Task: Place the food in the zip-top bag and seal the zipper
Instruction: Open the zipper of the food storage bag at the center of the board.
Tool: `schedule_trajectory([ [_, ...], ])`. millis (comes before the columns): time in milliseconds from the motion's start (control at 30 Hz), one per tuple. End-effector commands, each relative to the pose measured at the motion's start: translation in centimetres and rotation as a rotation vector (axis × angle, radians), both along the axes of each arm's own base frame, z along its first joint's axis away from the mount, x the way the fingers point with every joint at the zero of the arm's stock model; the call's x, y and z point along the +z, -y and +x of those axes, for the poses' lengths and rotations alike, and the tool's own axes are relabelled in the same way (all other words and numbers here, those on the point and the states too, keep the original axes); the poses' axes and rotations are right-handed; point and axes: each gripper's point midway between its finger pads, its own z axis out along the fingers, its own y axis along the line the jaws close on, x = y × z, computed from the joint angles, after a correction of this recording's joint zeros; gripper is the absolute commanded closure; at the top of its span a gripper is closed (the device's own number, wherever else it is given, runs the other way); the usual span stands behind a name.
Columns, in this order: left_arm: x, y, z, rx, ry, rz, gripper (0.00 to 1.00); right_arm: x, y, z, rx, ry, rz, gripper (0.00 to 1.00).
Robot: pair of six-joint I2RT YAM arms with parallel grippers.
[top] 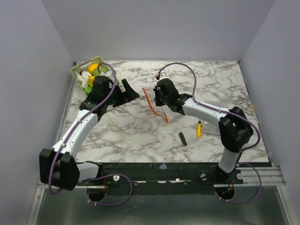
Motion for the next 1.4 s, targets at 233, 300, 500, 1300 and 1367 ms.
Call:
schedule_trajectory([
  [233,-4.6,9.4,0.9,-0.132,-0.141,-0.103,0.42,2.4,-1.2,-1.2,0.041,0.001,0.153,0.99],
  [300,-5.4,9.7,1.0,-0.119,-0.156,-0.096,0.56,2.6,-1.2,-1.3,0.039,0.004,0.16,0.99],
  [500,-6.1,10.4,0.8,-0.108,-0.169,-0.099,0.57,3.2,-1.1,-1.6,0.043,0.01,0.172,0.99],
  [1300,-10.6,8.2,2.6,-0.066,-0.314,0.026,0.93,7.0,7.5,0.6,-0.289,0.301,-0.199,0.99],
  [1367,-10.7,8.2,2.7,-0.072,-0.317,0.035,0.93,6.8,7.8,0.5,-0.309,0.304,-0.212,0.99],
])
